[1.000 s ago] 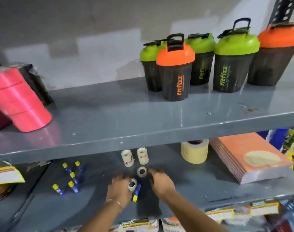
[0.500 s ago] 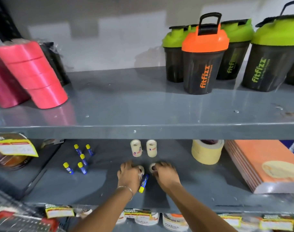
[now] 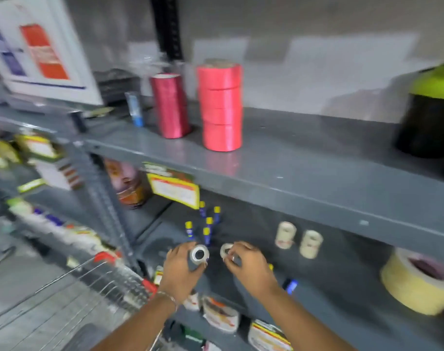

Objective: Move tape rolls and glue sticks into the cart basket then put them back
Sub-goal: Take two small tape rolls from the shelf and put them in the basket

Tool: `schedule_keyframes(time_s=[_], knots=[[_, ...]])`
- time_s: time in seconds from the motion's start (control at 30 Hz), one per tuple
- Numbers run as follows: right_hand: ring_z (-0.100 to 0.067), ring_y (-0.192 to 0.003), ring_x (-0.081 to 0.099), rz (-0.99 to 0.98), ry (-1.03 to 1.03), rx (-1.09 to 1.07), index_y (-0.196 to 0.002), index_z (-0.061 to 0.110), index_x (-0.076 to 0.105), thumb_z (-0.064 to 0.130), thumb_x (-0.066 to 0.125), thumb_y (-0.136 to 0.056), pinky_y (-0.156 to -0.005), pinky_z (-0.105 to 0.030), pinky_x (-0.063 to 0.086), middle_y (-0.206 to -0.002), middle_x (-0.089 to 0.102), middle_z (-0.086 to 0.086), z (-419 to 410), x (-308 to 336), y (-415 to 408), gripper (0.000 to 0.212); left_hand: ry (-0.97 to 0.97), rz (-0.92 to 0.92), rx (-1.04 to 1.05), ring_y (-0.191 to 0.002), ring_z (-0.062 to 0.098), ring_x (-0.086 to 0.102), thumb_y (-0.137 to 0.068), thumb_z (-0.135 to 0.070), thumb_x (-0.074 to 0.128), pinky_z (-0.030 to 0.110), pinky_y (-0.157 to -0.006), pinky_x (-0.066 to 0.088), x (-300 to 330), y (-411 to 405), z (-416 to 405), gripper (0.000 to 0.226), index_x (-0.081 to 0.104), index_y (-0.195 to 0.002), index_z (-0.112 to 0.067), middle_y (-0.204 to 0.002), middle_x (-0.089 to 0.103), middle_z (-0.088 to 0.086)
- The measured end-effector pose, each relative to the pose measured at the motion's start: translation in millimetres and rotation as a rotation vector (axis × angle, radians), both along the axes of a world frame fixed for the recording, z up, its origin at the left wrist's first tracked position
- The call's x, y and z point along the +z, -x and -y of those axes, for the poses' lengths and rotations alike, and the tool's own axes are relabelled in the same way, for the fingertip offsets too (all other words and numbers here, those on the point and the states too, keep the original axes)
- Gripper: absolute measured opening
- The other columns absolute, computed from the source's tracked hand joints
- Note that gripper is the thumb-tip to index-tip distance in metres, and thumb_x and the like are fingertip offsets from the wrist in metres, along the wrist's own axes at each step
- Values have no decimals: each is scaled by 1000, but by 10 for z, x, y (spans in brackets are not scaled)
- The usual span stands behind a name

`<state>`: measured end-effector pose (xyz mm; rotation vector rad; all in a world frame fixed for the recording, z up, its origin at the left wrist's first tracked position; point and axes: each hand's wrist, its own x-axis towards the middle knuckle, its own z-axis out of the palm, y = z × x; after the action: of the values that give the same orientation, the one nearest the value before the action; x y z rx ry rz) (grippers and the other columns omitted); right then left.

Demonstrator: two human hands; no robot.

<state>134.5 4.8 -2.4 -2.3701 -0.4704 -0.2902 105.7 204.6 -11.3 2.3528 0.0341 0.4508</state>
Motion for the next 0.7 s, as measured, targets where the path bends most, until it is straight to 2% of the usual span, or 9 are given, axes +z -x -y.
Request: schedule_keyframes(time_s=[0.07,0.17,0.23,0.3,0.37,0.43,0.53,0.63,0.7], knots=[[-22,-81,64,10,-23,70,-75,14,67,20,70,-74,-79,-33,51,-88,68,-3,-563,-1,-42,7,12,-63,97,-102,26,56,-66,-30,79,38,-92,45,-95,113,-551,52,62,-113,-16,-108,66,2],[-25,-80,64,-36,-65,234,-72,18,63,21,70,-68,-75,-28,44,-83,68,-4,-1496,-93,-31,9,30,-173,241,-93,26,62,-63,-39,69,36,-83,48,-245,388,-1423,46,62,-106,-24,-99,68,1],[-18,-77,61,-76,-53,371,-73,22,59,22,71,-69,-69,-25,42,-79,65,1,-2075,-192,18,12,21,-195,357,-88,22,64,-64,-37,76,30,-77,47,-333,633,-1928,42,65,-103,-24,-95,70,-1],[-11,-75,54,-109,-11,490,-74,24,58,22,73,-71,-67,-22,39,-79,60,4,-2603,-342,110,16,43,-209,482,-90,23,62,-62,-31,84,30,-79,45,-509,922,-2399,51,66,-107,-15,-97,70,5],[-12,-79,53,-138,33,564,-77,23,59,21,74,-70,-71,-25,41,-83,60,2,-3051,-496,230,17,68,-269,585,-95,31,62,-61,-34,84,32,-84,46,-737,1235,-2792,59,66,-111,-9,-101,68,12],[-20,-82,56,-191,82,635,-79,20,60,15,72,-66,-73,-34,45,-84,62,0,-3509,-732,339,19,129,-333,709,-94,34,63,-60,-35,84,29,-84,46,-1015,1544,-3152,56,69,-106,-7,-100,67,14],[-21,-78,56,-355,147,743,-83,17,59,12,70,-66,-68,-39,47,-82,62,-2,-4081,-1162,463,21,211,-428,836,-91,35,65,-55,-23,88,28,-82,47,-1499,1938,-3561,48,72,-95,-4,-97,68,18],[-18,-75,55,-463,233,836,-83,22,54,15,68,-70,-66,-41,49,-84,59,0,-4539,-1694,567,20,306,-603,884,-101,37,61,-58,-21,87,34,-87,48,-2004,2246,-3809,54,67,-106,-5,-109,62,19],[-18,-78,58,-543,293,873,-84,29,51,18,67,-74,-67,-42,50,-87,61,2,-4799,-2078,667,21,368,-723,907,-107,35,59,-62,-22,85,33,-90,46,-2373,2395,-3908,57,64,-113,-7,-117,59,19]])
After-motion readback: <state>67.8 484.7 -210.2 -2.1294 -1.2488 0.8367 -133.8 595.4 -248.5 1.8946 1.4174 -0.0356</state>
